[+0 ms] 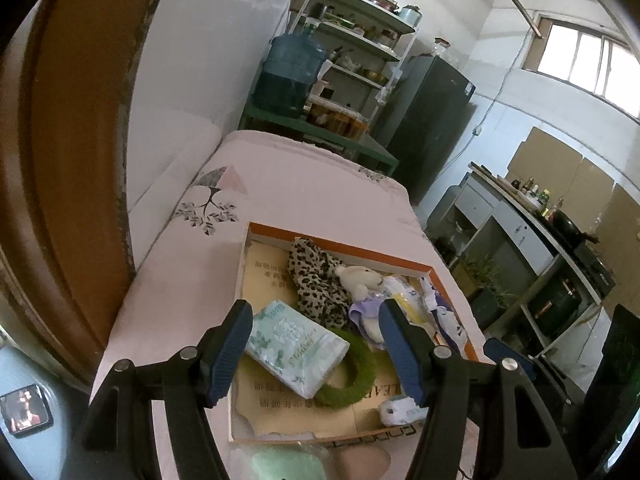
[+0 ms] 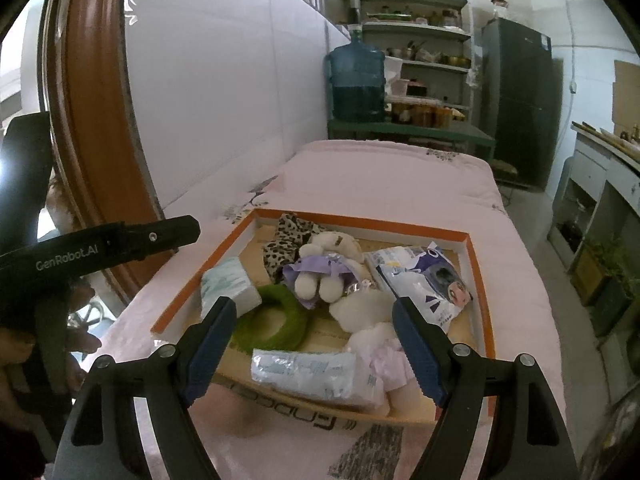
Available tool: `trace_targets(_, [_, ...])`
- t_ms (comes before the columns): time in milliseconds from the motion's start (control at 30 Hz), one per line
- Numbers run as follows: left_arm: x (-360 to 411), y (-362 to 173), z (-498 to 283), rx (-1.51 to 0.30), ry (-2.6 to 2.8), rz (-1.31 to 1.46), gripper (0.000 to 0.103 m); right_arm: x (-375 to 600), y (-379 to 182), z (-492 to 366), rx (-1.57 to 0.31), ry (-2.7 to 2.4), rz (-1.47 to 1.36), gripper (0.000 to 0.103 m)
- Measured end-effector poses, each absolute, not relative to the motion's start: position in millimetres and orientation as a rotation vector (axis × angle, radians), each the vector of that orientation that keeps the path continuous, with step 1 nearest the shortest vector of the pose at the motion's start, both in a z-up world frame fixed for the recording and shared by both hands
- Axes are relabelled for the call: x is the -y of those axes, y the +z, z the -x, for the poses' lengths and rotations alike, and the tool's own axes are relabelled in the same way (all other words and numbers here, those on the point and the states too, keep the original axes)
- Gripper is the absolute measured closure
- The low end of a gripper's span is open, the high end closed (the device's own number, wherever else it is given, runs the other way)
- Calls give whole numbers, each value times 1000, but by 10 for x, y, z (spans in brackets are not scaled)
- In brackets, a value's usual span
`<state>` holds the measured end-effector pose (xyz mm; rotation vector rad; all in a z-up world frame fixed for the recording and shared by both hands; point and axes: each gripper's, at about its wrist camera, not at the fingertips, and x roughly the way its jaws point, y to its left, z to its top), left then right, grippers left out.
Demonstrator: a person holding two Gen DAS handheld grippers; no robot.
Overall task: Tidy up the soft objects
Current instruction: 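Withdraw both grippers from the box lid toward the two sponges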
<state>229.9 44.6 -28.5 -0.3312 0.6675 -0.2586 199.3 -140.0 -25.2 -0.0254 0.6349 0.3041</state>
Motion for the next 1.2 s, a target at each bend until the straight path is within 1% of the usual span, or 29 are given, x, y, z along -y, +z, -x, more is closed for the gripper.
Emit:
trace_targets(767, [-495,-9,-1701,-606,-248,275,38,1281,58,-1396,-599,309,37,21])
trace_targets(1200, [-691,-68,-1414,-604,-222,301,38,1184,47,-1115,-613,316,45,21])
